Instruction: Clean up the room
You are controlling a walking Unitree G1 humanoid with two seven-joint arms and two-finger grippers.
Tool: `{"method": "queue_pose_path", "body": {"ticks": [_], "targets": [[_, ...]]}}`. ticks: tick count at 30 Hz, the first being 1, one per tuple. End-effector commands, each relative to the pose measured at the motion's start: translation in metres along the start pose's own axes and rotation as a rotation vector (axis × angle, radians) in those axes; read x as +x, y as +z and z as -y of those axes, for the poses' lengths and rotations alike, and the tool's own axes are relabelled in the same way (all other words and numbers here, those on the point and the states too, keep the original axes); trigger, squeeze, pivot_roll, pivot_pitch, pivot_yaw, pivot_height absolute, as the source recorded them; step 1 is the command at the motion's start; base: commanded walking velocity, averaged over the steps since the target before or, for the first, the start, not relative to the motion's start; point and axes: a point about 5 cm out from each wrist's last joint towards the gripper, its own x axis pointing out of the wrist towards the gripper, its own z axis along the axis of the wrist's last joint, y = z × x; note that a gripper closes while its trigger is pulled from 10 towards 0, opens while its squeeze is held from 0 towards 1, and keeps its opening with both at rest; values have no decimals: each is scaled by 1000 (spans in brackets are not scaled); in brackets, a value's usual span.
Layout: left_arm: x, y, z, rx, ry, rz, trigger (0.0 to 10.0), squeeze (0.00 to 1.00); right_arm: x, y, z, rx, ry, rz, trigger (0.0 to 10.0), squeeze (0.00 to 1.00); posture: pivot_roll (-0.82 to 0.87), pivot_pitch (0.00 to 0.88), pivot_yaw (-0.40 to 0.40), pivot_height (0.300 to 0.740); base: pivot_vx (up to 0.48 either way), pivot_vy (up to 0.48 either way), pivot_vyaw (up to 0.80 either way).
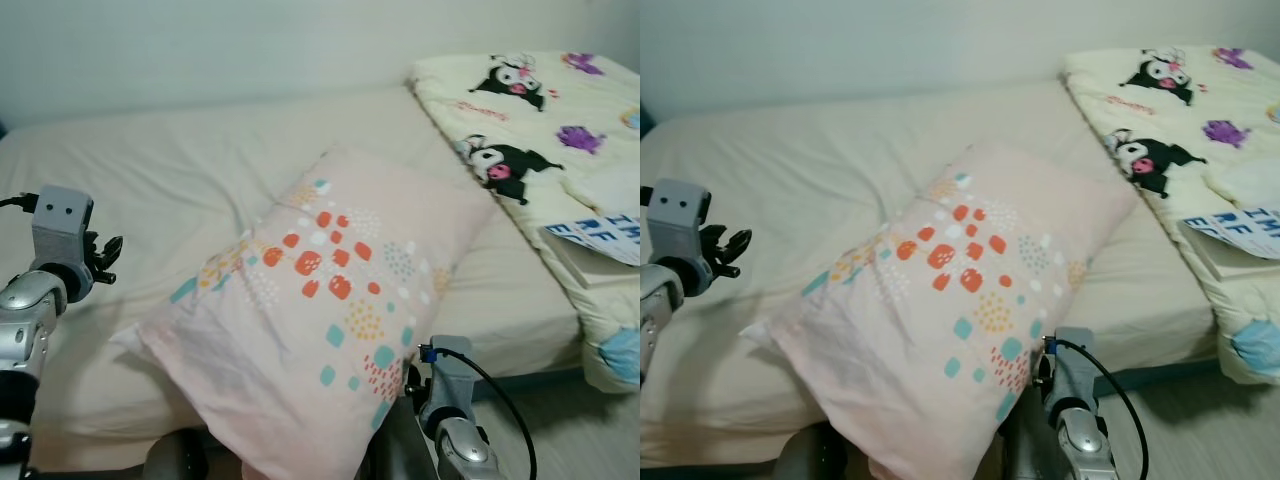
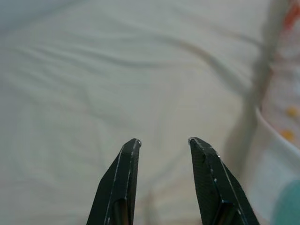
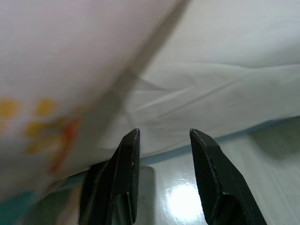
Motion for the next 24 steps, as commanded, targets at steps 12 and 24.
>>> {"method": "queue_pose_path", "body": {"ticks": [12, 24], "targets": [[-6, -73, 121, 60, -629, -194, 10000, 0, -4, 18, 17, 90, -39, 108, 10000, 0, -39, 100, 23, 508, 0, 0, 0], [-20, -80, 120, 164, -780, -176, 10000, 0, 47, 72, -33, 55, 132, 138, 10000, 0, -28, 105, 26, 508, 0, 0, 0]]}}
